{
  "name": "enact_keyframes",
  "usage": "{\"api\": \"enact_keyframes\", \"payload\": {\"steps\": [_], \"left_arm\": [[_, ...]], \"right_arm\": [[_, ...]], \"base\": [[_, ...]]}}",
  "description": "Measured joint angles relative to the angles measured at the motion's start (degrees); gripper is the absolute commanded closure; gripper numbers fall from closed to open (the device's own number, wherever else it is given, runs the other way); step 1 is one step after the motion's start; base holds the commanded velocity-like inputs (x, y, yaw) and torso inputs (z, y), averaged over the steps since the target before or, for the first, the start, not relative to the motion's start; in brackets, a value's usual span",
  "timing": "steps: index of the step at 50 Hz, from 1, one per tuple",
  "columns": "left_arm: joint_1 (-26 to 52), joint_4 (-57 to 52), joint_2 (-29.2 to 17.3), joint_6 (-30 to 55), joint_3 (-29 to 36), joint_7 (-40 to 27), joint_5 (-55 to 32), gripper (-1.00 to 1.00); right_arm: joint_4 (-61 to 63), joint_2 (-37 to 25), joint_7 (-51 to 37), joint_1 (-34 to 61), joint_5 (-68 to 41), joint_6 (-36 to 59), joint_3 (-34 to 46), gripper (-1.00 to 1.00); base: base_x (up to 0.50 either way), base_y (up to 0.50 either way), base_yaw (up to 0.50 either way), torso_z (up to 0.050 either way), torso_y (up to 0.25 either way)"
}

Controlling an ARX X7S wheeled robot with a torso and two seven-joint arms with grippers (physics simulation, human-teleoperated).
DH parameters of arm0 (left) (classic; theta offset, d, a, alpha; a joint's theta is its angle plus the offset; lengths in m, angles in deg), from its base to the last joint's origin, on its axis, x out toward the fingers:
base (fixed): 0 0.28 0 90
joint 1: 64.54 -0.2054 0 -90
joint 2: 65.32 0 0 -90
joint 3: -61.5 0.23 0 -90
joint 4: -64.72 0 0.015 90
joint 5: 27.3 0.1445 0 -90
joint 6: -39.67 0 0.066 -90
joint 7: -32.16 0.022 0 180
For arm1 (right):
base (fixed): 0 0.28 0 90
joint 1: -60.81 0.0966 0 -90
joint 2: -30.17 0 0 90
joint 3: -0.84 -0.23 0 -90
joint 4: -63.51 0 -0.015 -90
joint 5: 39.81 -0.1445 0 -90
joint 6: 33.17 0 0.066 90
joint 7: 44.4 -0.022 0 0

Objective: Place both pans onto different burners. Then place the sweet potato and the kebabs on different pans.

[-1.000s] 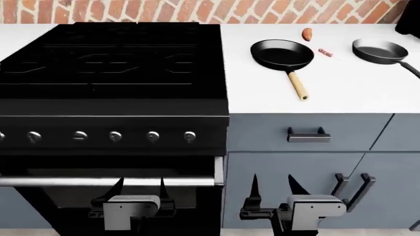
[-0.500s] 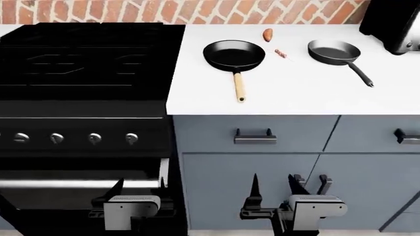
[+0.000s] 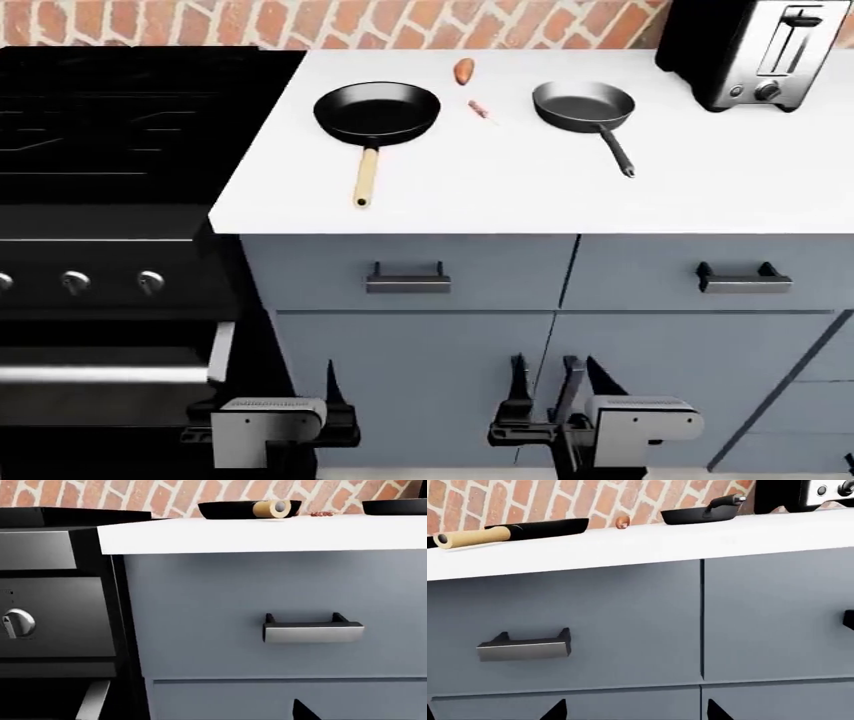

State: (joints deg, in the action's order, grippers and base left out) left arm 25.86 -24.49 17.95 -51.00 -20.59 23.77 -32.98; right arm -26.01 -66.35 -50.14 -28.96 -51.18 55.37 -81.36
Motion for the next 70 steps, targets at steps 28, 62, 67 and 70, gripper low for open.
{"api": "enact_keyframes", "payload": {"steps": [28,62,67,70], "left_arm": [[1.87,-24.70,-4.36,22.38,-1.31,-3.74,-7.06,-1.00],[49.44,-40.71,-33.20,78.35,-17.79,-67.55,-95.03,-1.00],[51.00,-39.75,-34.30,77.96,-17.01,-69.75,-98.27,-1.00],[51.63,-39.40,-34.73,77.64,-16.73,-70.53,-99.55,-1.00]], "right_arm": [[28.65,-6.97,-5.64,4.32,4.85,28.80,1.26,-1.00],[40.85,-45.82,-76.22,74.22,-94.23,67.70,21.84,-1.00],[41.24,-47.34,-75.74,74.51,-95.39,66.00,22.27,-1.00],[41.41,-48.00,-75.30,74.19,-95.66,64.84,22.15,-1.00]], "base": [[0.00,-0.11,0.00,0.000,0.000],[0.11,0.00,0.00,0.000,0.000],[0.50,-0.02,0.00,0.000,0.000],[0.50,-0.18,0.00,0.000,0.000]]}}
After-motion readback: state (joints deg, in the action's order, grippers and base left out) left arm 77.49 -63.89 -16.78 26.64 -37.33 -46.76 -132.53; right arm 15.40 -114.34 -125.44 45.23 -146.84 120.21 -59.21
